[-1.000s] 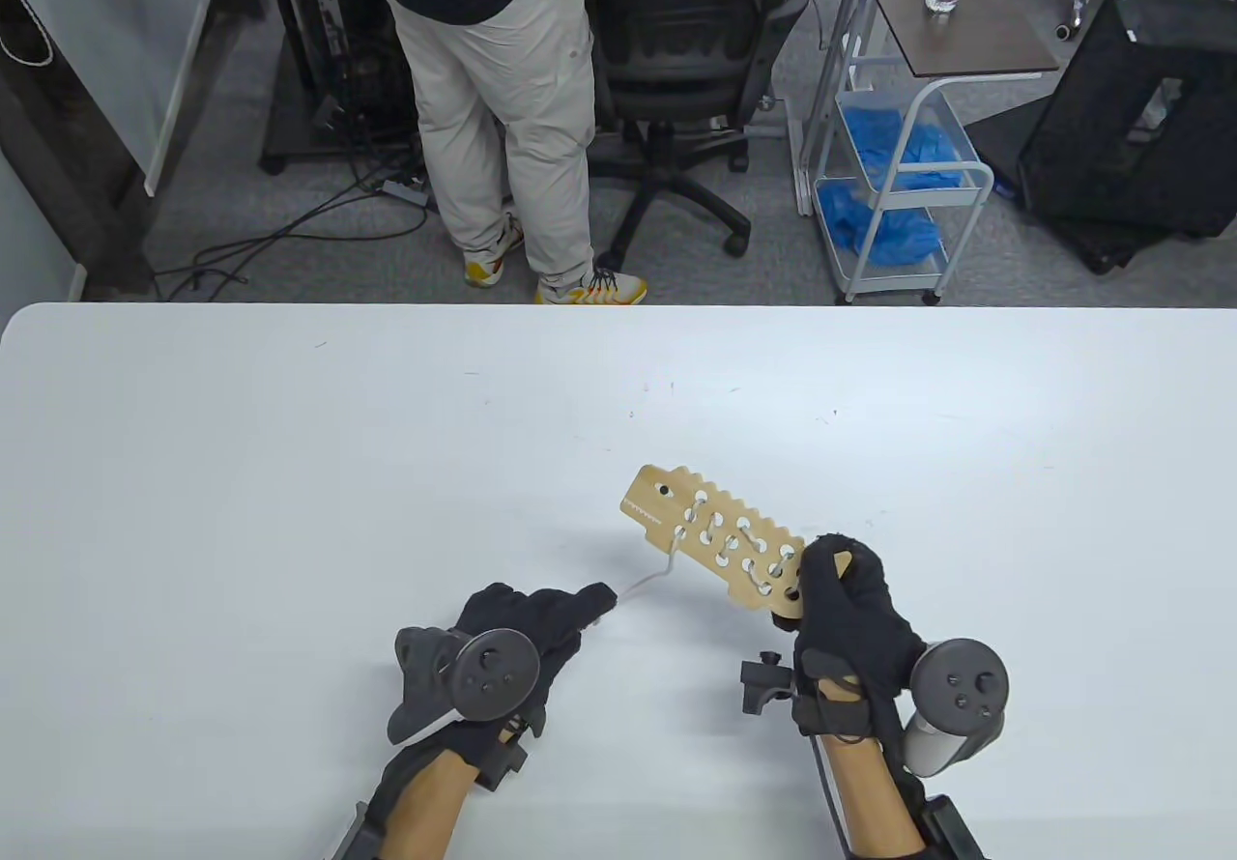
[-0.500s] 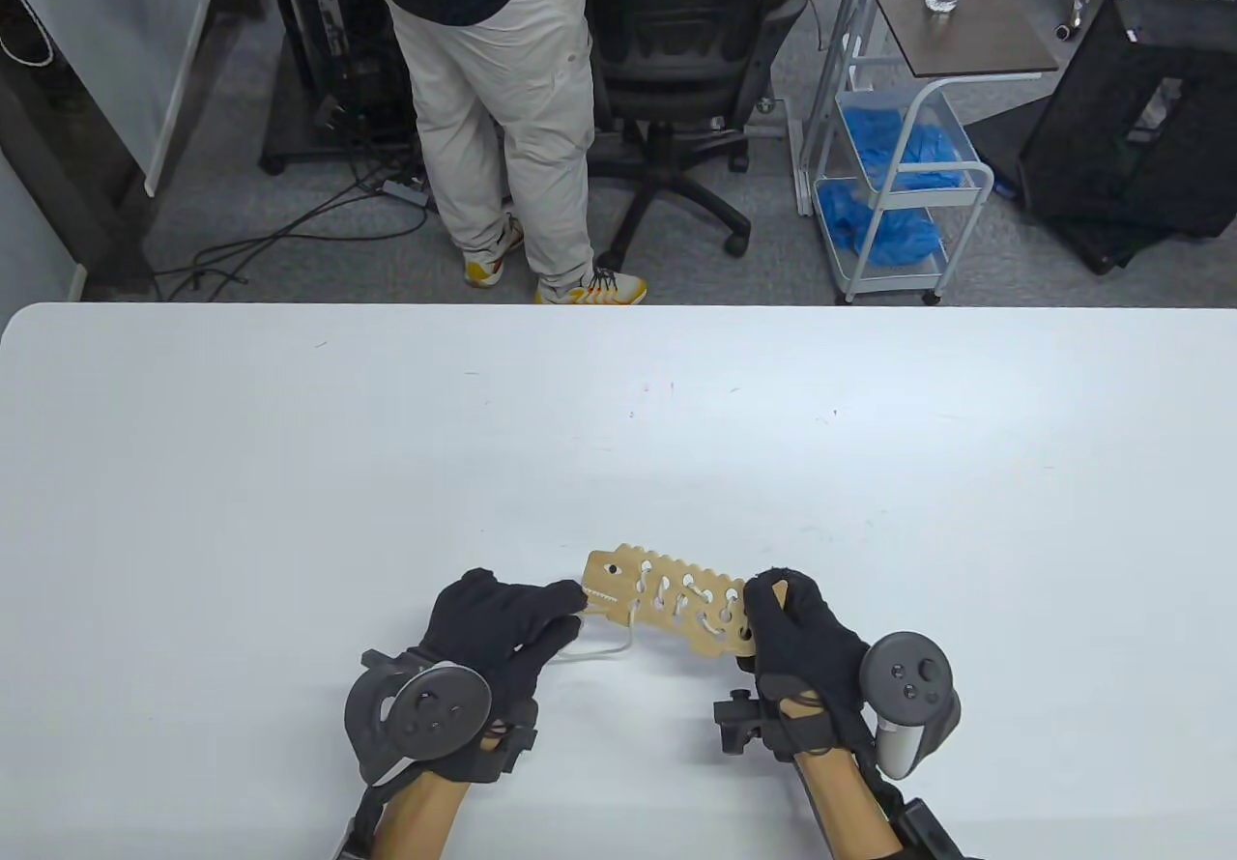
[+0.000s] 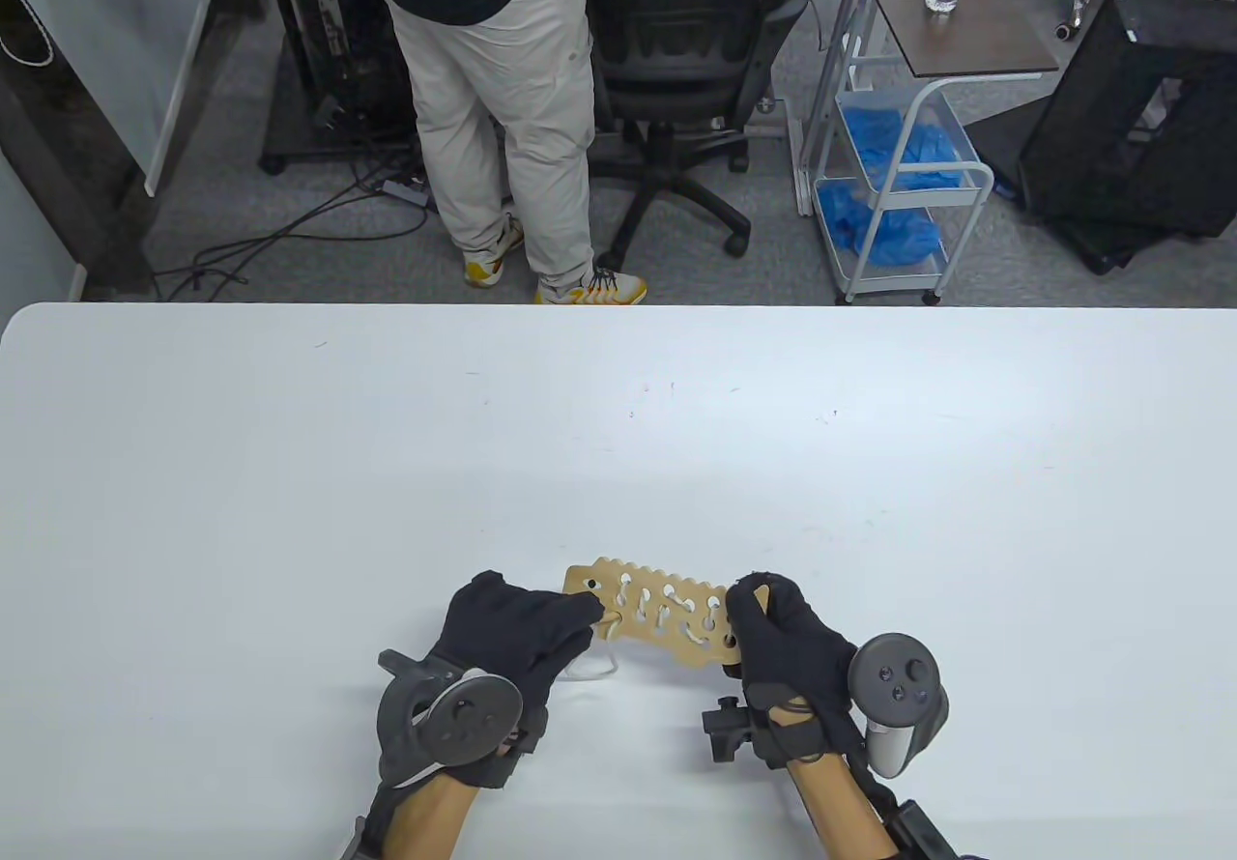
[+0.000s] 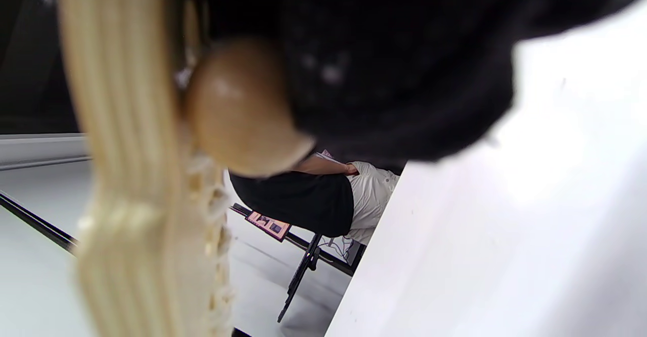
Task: Remove rope from all holes on crocodile lacing toy
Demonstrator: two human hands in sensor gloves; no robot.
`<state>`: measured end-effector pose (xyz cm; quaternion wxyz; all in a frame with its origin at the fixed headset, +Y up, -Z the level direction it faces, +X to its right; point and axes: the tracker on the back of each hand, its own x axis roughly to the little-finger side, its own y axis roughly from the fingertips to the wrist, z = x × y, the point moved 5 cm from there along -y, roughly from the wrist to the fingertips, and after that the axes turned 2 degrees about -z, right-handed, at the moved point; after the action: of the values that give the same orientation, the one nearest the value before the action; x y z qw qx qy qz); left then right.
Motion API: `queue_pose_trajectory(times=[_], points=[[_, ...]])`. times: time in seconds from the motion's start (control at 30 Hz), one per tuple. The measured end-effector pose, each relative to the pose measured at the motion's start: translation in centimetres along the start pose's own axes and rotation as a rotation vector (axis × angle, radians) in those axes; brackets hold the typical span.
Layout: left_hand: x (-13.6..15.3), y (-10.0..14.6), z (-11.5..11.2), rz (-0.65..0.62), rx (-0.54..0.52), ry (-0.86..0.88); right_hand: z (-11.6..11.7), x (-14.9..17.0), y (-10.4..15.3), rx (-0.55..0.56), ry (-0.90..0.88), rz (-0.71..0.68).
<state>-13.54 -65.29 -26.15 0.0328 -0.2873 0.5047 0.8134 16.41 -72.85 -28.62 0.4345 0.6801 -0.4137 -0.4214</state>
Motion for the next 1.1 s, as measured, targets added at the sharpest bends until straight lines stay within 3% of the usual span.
queue_pose_trajectory(times=[0.13, 0.33, 0.47, 0.53, 0.63, 0.73, 0.83, 0.97, 1.1], points=[[-0.6, 0.0, -0.6, -0.027, 0.035, -0.019, 0.3, 0.3, 0.0, -0.023, -0.067, 0.022], [0.3, 0.1, 0.0, 0.026, -0.012, 0.033, -0.1, 0.0, 0.0, 0.0, -0.108, 0.033], [2.7, 0.6, 0.3, 0.191, -0.06, 0.109, -0.6, -0.2, 0.1, 0.031, -0.17, 0.043], [4.3, 1.1, -0.6, 0.32, -0.04, 0.228, -0.6, -0.2, 0.1, 0.029, -0.216, 0.052], [6.2, 1.9, -3.2, 0.459, 0.023, 0.54, -0.3, -0.1, 0.3, 0.02, -0.284, 0.073], [6.7, 2.0, -5.1, 0.473, 0.073, 0.79, -0.3, -0.1, 0.2, 0.018, -0.265, 0.072], [6.6, 2.0, -6.1, 0.461, 0.111, 0.936, -0.3, 0.2, 0.3, 0.024, -0.292, 0.091], [6.3, 1.9, -6.8, 0.438, 0.145, 1.038, 0.0, 0.7, 0.4, 0.021, -0.357, 0.129], [5.4, 1.6, -7.5, 0.382, 0.244, 1.01, 0.4, 1.0, 0.5, 0.003, -0.396, 0.147]])
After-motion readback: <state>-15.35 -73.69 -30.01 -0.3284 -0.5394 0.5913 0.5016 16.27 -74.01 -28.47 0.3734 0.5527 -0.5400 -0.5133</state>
